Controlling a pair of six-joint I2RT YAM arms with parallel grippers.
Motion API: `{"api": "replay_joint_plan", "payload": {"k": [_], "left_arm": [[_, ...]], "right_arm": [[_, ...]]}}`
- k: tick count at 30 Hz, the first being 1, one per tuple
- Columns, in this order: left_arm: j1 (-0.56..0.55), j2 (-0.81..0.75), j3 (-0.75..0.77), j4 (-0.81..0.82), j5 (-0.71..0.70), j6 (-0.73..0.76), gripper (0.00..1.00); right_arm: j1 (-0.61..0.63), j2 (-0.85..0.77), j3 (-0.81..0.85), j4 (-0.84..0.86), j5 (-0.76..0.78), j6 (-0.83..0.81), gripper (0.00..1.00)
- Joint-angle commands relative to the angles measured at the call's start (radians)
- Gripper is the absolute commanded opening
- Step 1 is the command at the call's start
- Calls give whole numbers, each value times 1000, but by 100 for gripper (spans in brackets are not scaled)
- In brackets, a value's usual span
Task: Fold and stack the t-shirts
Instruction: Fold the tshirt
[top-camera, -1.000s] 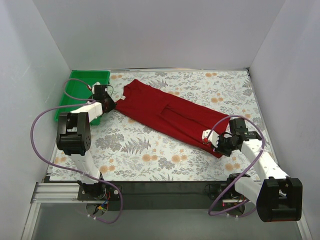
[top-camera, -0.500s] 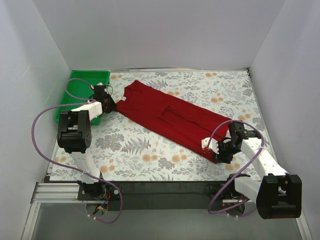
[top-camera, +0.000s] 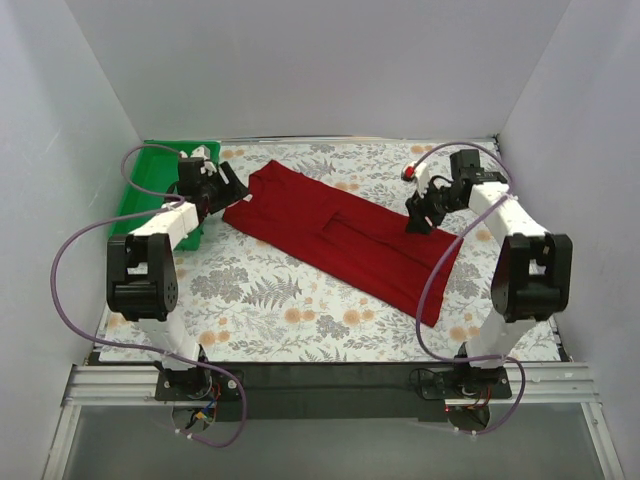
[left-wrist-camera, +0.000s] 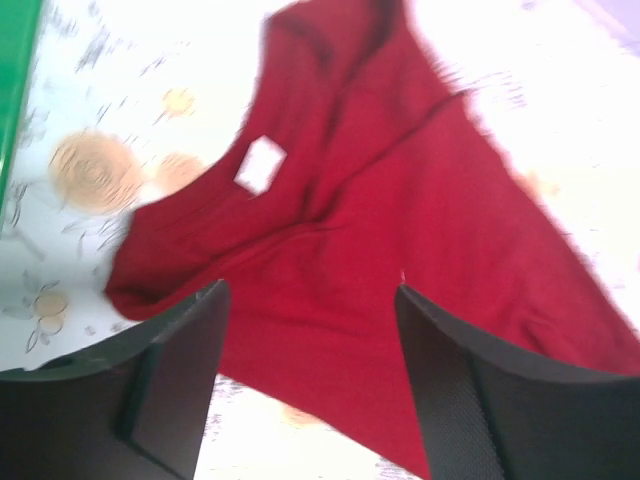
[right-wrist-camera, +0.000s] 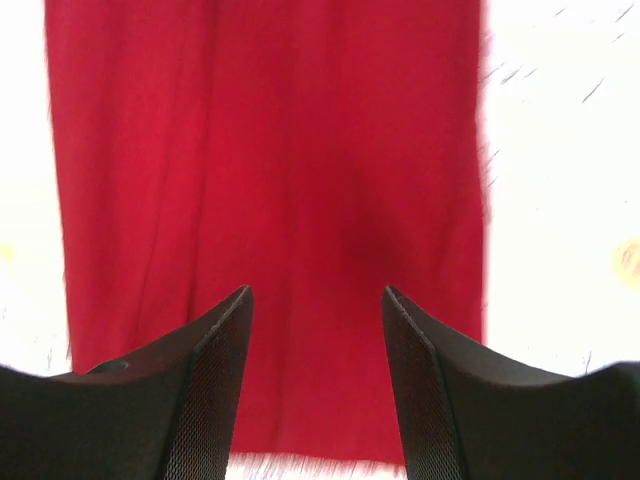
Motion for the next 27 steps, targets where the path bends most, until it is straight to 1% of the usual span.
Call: {"api": "replay_joint_plan", "payload": {"k": [1, 2, 3, 4, 7, 10, 11, 16, 18, 23, 27], "left_arm": [[7, -129, -13, 54, 90, 22, 63], [7, -171, -22, 54, 88, 22, 64], [7, -194, -35, 54, 78, 22, 64], [7, -243, -67, 54, 67, 22, 66], [7, -313, -134, 47, 21, 31, 69], [7, -398, -188, 17, 4, 30, 70], [7, -419, -229, 9, 4, 26, 71], [7, -566, -334, -11, 16, 0, 73], [7, -596, -358, -34, 21, -9, 73], [7, -691, -397, -68, 41, -38, 73], [7, -751, -421, -91, 45, -58, 73]], "right_arm": [[1, 167, 174, 58, -100, 205, 52], [4, 210, 219, 58, -105, 224, 51], [7, 286, 290, 58, -111, 239, 51], [14, 352, 325, 55, -121, 259, 51], [30, 429, 427, 58, -114, 290, 51], [46, 517, 513, 56, -121, 338, 51], [48, 549, 530, 58, -118, 348, 50], [74, 638, 623, 55, -115, 382, 51], [80, 670, 657, 55, -123, 397, 51], [117, 733, 711, 56, -114, 416, 51], [135, 791, 790, 64, -94, 460, 50]]}}
